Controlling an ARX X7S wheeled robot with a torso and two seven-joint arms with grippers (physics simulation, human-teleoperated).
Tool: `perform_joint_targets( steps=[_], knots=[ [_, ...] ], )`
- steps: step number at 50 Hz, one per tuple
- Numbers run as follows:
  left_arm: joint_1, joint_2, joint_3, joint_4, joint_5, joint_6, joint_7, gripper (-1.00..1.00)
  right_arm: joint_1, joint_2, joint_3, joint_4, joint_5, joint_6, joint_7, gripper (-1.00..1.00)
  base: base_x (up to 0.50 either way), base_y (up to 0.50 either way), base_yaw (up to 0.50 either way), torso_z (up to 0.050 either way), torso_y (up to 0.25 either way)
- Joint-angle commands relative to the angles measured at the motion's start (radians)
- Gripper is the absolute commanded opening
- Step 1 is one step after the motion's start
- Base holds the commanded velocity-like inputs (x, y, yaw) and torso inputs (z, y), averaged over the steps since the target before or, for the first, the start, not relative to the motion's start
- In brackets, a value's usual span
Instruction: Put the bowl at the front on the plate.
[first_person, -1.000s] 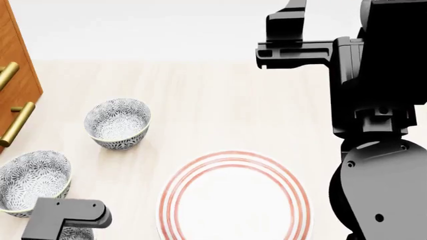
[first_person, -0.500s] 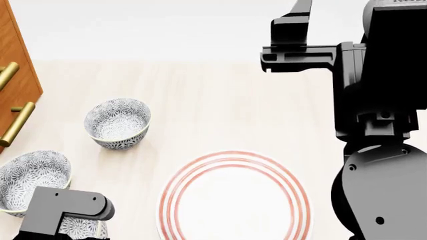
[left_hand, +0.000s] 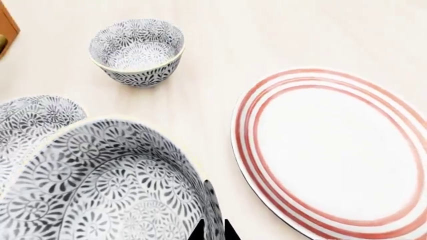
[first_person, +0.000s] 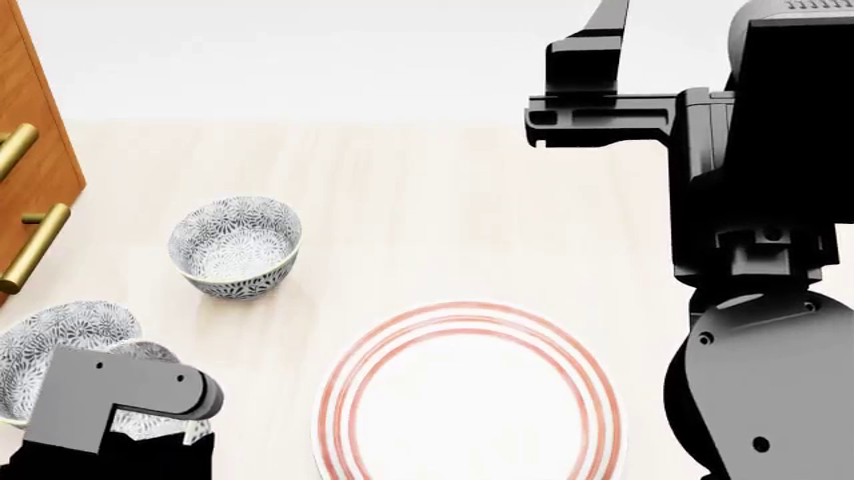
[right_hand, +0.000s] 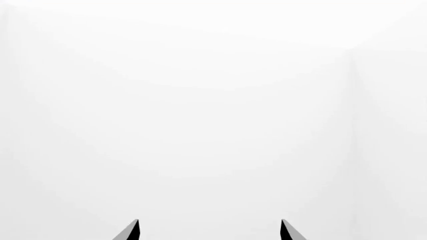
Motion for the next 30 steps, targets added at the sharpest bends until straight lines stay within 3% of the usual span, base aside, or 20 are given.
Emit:
perform_joint_targets(
  steps=[1,30],
  knots=[
    [-0.021,-0.009,0.009,0.029,0.054,0.02,0.022,-1.0,0.0,0.0,-0.004,0.007,-0.001,-0.007,0.0,1.0,0.0,0.0,0.0,0.0,0.0],
    [-0.1,-0.038,0.084,0.07,0.232,0.073,0.139,-1.0,0.007,-0.002,-0.004,0.015,0.008,-0.016,0.004,1.0,0.0,0.0,0.0,0.0,0.0]
  ],
)
